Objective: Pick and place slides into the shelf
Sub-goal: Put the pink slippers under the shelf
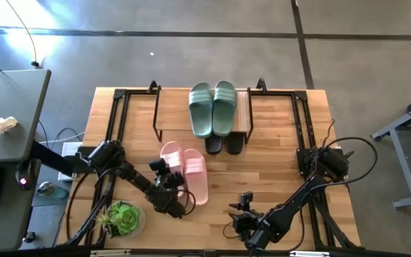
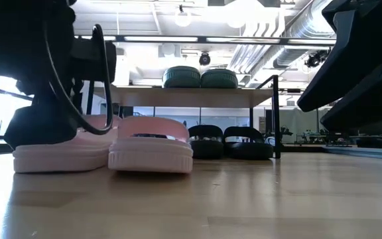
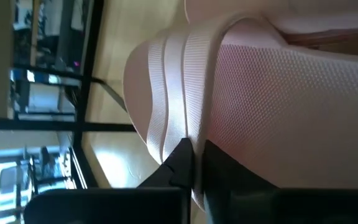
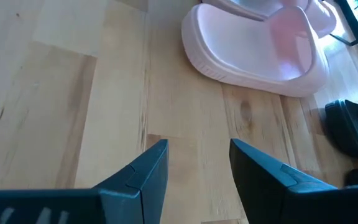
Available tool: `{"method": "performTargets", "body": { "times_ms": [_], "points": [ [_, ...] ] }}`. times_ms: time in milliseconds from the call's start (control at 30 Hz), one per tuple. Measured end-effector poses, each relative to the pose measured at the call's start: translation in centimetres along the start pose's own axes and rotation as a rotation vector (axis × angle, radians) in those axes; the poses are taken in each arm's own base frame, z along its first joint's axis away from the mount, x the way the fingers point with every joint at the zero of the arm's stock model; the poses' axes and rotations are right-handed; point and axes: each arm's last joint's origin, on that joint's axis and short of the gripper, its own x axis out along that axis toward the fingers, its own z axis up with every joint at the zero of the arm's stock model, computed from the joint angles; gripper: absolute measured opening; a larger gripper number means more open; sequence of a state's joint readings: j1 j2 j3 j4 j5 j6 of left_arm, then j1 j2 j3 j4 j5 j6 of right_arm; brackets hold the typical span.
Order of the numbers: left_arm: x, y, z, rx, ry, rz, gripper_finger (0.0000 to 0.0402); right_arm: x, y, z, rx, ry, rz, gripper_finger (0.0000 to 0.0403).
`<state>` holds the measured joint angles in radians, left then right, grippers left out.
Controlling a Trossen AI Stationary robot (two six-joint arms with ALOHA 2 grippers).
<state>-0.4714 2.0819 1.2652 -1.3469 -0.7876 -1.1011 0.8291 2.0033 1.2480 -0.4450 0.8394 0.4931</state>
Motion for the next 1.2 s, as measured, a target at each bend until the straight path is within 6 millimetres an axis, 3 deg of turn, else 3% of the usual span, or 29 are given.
{"method": "performTargets", "body": {
  "times_ms": [300,800,1200],
  "points": [
    [0.1,0.2,0.3,0.056,-0.069,0.044,0.0007,0.0,0.0,0.0,0.004,-0.004,-0.007,0.0162],
    [2.3,1.3,1.9,0.129,0.014,0.071,0.0005,0.0,-0.1,0.1,0.006,-0.016,-0.028,0.0162],
    [2.0,2.0,1.5,0.066,0.124,0.069,0.0097,0.0,-0.1,0.1,0.011,-0.016,-0.023,0.0162]
  ]
}}
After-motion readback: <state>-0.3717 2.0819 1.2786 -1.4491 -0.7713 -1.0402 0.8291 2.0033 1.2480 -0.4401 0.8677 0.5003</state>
